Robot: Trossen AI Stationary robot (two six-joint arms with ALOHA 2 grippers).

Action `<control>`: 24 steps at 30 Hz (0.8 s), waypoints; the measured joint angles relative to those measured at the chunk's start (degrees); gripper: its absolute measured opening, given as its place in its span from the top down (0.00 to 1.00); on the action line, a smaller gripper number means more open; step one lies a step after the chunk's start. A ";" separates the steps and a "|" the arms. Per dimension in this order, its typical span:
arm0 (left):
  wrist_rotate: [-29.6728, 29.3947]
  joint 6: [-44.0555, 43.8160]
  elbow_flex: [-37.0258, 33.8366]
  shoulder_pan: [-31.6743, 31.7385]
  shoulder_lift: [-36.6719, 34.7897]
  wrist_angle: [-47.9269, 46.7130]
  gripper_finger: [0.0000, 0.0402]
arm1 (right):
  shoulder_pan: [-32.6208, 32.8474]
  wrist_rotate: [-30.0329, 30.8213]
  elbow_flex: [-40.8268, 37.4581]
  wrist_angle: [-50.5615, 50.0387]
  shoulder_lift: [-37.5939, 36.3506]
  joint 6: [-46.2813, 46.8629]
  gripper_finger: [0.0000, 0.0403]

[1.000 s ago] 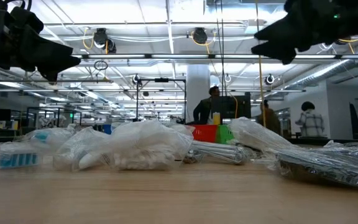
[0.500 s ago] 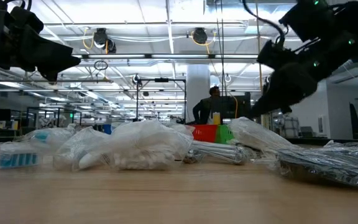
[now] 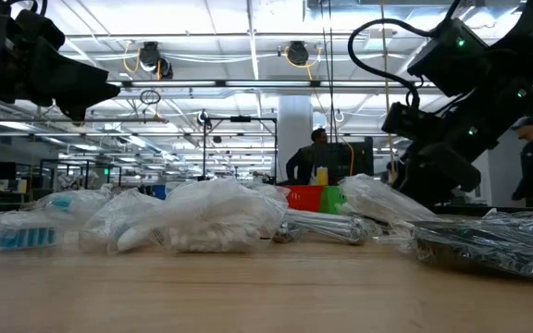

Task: Pick & Place Travel size toiletries
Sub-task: Put the hairbrush into the green bin

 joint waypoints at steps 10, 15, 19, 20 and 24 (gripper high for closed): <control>0.00 0.00 0.01 0.00 0.02 0.00 0.52 | -0.02 -0.07 0.00 -0.41 0.00 2.61 0.39; 0.00 0.00 0.00 0.00 0.02 0.00 0.52 | -0.02 -0.07 0.00 -0.47 0.00 2.61 0.47; 0.00 0.00 0.01 0.00 0.01 0.01 0.52 | -0.02 -0.07 -0.02 -0.48 0.00 2.61 0.53; 0.00 0.00 0.01 0.00 0.02 0.00 0.52 | -0.02 -0.07 -0.02 -0.49 0.00 2.61 0.55; 0.00 0.00 0.02 0.00 0.02 0.00 0.52 | -0.02 -0.07 -0.02 -0.49 0.00 2.61 0.61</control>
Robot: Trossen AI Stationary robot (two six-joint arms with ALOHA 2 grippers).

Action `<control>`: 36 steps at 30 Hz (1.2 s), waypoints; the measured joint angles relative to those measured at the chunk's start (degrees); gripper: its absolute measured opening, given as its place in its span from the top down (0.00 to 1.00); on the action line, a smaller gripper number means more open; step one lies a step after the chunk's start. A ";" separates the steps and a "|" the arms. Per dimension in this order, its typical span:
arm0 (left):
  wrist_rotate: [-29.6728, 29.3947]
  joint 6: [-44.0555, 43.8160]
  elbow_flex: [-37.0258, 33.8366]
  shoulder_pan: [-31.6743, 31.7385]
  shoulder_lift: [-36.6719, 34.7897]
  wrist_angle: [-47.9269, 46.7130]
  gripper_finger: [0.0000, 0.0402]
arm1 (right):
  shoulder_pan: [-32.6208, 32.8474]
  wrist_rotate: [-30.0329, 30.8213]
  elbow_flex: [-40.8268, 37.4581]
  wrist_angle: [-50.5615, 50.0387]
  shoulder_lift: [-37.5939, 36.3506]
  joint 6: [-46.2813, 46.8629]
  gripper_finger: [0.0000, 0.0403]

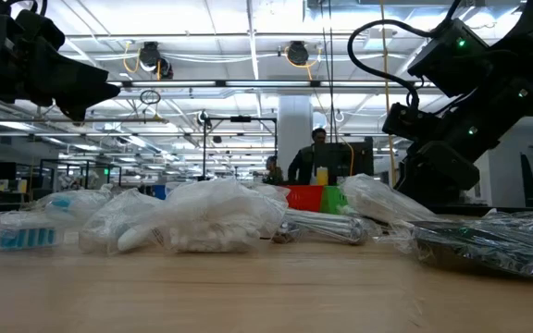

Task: Pick & Place Travel size toiletries
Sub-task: Put the hairbrush into the green bin

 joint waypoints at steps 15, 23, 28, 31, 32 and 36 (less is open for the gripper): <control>0.00 0.00 -0.02 0.00 0.00 0.00 0.52 | 0.00 -0.02 0.00 -0.02 0.00 -0.20 0.78; 0.00 0.00 0.00 0.00 0.00 0.00 0.52 | 0.00 -0.05 -0.04 0.32 0.02 -0.25 0.88; 0.00 0.00 -0.01 0.00 -0.01 0.00 0.52 | -0.02 -0.22 -0.08 1.84 0.11 -1.90 0.94; 0.00 0.00 -0.02 0.00 0.00 0.00 0.52 | -0.02 -0.26 -0.11 2.32 0.11 -3.05 0.98; 0.00 0.00 0.00 0.00 0.00 0.00 0.52 | -0.02 -0.25 -0.11 2.47 0.11 -3.32 0.99; 0.00 0.00 -0.02 0.00 0.00 0.00 0.52 | -0.02 -0.28 -0.11 2.99 0.11 -3.46 0.99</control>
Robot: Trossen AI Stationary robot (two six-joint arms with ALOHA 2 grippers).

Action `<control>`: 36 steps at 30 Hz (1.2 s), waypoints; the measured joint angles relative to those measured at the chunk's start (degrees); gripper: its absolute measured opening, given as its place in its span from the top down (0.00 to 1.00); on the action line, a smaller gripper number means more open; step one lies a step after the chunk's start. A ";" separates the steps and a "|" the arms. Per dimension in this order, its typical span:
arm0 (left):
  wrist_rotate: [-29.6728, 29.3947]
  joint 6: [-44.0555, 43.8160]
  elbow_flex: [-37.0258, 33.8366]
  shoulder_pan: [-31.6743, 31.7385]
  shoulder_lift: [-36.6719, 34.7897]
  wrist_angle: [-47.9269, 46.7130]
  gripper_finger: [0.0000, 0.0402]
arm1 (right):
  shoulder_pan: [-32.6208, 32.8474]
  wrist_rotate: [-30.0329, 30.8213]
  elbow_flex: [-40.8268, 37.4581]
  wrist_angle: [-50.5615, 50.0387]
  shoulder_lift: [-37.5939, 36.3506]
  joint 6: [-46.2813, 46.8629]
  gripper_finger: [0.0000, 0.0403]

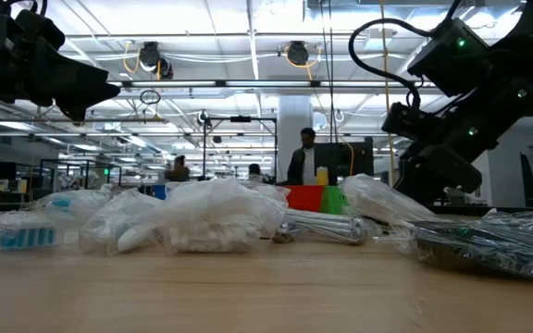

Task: Pick & Place Travel size toiletries
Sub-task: Put the hairbrush into the green bin

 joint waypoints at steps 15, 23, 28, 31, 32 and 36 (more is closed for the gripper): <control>0.00 0.00 0.00 0.00 0.00 0.00 0.52 | 0.00 -0.09 0.00 2.73 0.00 -1.11 1.00; 0.00 0.00 0.01 0.00 -0.01 0.00 0.52 | 0.01 0.04 0.01 6.17 -0.05 -3.80 1.00; 0.00 0.00 0.00 0.00 -0.02 0.00 0.52 | 0.01 0.04 0.02 8.13 -0.07 -5.04 1.00; 0.01 0.00 0.00 0.00 -0.01 0.00 0.52 | 0.01 0.04 0.02 9.37 -0.07 -5.81 1.00; 0.00 0.00 0.02 0.00 0.00 0.00 0.52 | 0.01 0.04 0.02 9.75 -0.14 -5.98 1.00; 0.01 0.00 0.00 0.00 -0.01 0.00 0.52 | 0.01 0.04 0.04 10.08 -1.30 -6.12 1.00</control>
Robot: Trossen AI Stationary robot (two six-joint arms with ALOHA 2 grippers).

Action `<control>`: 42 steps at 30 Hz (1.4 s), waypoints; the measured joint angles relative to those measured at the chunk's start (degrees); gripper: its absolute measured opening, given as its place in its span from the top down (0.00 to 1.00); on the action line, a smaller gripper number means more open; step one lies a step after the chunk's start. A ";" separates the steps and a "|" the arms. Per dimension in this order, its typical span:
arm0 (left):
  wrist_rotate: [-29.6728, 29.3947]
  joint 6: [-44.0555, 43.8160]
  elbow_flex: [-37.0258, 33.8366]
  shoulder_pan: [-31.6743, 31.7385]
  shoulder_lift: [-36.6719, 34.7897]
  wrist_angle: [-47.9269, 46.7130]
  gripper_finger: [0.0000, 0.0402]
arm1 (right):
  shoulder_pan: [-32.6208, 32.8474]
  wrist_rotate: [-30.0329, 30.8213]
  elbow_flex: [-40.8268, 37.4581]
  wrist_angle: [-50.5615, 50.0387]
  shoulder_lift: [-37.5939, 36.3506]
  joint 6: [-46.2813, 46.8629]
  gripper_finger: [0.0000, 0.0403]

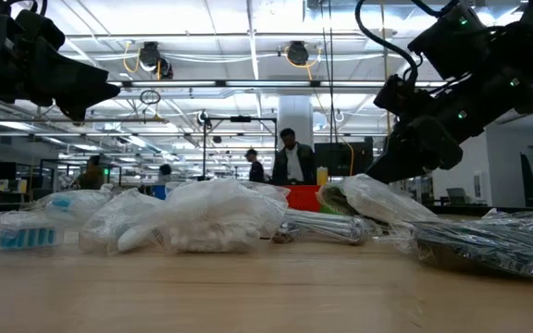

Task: Pick & Place Travel size toiletries
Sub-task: Put the hairbrush into the green bin

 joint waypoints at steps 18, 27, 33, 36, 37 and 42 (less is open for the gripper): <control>0.01 0.00 0.01 0.00 0.01 0.00 0.52 | 0.01 0.00 0.04 1.92 -8.06 -5.65 1.00; -0.01 0.00 0.01 0.00 -0.01 0.00 0.52 | 0.01 0.06 0.03 1.97 -8.10 -5.58 1.00; -0.01 -0.02 0.02 0.00 0.01 0.00 0.52 | -0.79 0.22 0.02 6.86 -8.10 -7.13 1.00; 0.00 -0.01 0.00 0.00 -0.01 0.01 0.52 | -1.46 0.21 0.04 8.87 -8.10 -7.82 1.00; -0.01 0.00 0.00 0.00 0.00 0.00 0.52 | -1.63 0.24 0.03 9.27 -8.10 -7.95 1.00; -0.01 0.00 0.00 0.00 0.01 0.00 0.52 | -2.78 0.24 0.02 9.66 -8.10 -8.01 1.00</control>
